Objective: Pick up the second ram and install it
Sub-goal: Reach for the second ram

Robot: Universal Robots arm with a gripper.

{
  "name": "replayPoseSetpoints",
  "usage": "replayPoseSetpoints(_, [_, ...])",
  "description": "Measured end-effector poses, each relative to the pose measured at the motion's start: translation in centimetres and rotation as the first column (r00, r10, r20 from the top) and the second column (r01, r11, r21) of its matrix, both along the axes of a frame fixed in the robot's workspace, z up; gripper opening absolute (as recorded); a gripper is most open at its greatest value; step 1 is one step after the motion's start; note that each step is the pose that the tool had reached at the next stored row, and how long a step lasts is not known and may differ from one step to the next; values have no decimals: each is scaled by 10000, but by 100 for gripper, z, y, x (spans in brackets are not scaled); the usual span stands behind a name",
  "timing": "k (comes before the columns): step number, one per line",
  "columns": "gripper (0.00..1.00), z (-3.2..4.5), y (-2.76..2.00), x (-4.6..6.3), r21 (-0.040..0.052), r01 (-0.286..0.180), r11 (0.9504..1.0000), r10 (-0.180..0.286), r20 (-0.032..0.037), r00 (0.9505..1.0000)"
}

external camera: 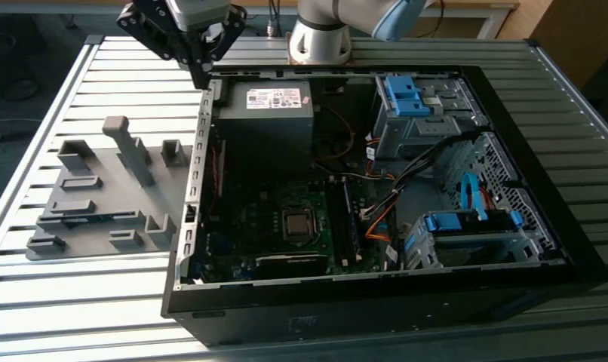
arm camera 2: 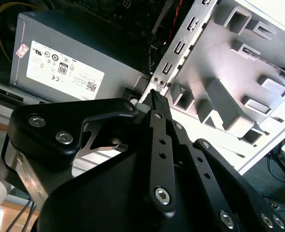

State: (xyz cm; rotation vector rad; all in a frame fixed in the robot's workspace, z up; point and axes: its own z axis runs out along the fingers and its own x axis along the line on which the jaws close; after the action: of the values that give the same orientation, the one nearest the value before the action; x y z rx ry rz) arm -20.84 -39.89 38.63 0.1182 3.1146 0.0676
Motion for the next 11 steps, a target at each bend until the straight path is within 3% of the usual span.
replayPoseSetpoints(11, [11,-3,0,-24,0,-1,10000,1,0,10000])
